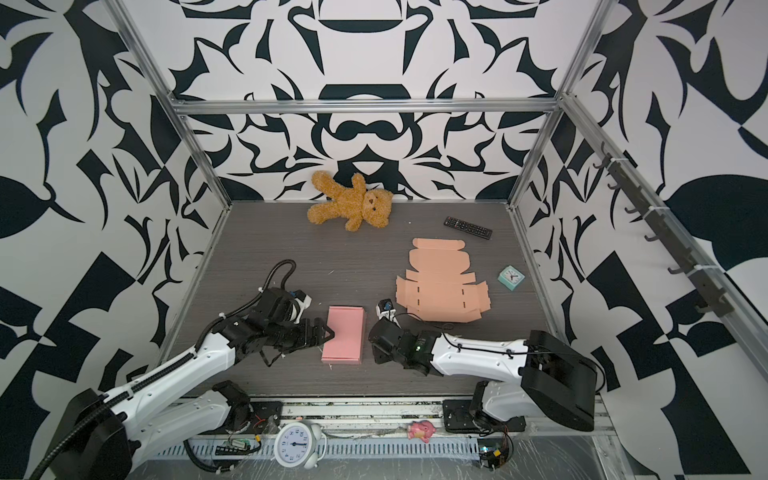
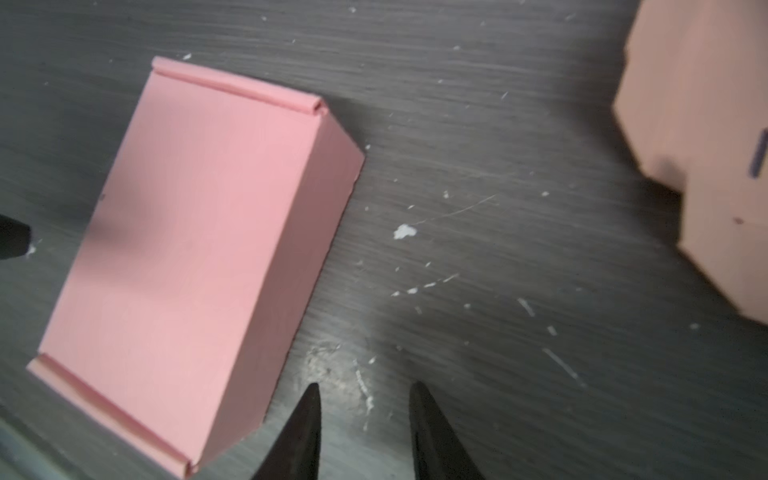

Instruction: Fold the paper box

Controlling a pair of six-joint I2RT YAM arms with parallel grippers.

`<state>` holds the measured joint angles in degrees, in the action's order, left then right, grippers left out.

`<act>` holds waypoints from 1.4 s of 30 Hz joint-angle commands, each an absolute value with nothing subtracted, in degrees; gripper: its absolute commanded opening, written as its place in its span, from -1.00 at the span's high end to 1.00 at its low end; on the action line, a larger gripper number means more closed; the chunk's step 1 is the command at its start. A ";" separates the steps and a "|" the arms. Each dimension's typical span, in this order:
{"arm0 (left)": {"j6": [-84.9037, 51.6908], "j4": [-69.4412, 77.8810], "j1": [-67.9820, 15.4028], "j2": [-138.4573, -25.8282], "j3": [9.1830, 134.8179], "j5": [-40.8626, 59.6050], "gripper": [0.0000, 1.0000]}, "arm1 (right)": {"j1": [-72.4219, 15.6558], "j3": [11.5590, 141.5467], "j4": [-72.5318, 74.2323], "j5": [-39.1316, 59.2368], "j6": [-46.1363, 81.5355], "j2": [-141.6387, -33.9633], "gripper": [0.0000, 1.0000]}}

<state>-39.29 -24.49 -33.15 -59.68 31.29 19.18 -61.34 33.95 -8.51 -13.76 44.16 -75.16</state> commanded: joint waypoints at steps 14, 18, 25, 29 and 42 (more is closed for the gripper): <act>-31.38 -20.81 -29.79 -79.18 42.77 24.60 -0.76 | -52.59 42.81 -5.99 -7.02 36.83 -83.88 0.69; -31.12 -19.89 -29.62 -82.13 44.24 25.19 -0.75 | -51.80 44.50 -4.20 -5.65 36.75 -86.75 0.74; -31.20 -18.37 -29.67 -84.51 45.27 26.18 -0.73 | -50.93 45.48 -1.79 -4.58 37.15 -90.08 0.76; -31.63 -17.40 -29.68 -85.58 45.52 26.72 -0.71 | -50.23 44.67 1.11 -3.63 38.51 -91.25 0.78; -33.61 -15.13 -29.71 -86.34 44.98 27.37 -0.72 | -49.00 45.47 4.89 -0.73 40.41 -95.87 0.81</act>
